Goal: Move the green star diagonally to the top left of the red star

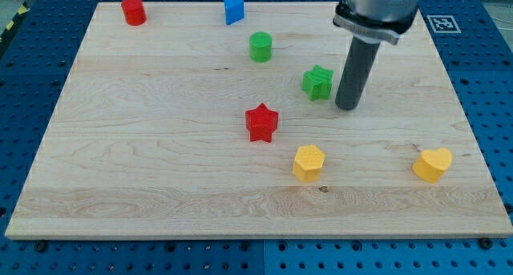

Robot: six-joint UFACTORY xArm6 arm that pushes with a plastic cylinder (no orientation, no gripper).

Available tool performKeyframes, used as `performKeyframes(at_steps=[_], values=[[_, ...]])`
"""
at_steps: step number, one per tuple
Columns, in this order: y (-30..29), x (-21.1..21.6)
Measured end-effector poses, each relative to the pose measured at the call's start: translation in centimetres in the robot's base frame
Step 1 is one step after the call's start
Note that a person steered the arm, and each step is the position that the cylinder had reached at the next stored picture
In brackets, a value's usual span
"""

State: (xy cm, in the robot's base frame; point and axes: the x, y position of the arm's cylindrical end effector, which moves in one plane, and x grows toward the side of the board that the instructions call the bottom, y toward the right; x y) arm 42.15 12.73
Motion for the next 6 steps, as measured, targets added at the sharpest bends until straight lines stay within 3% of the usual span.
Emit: performKeyframes(at_steps=[1, 6], values=[[-2.6, -2.8], [-17.6, -2.8]])
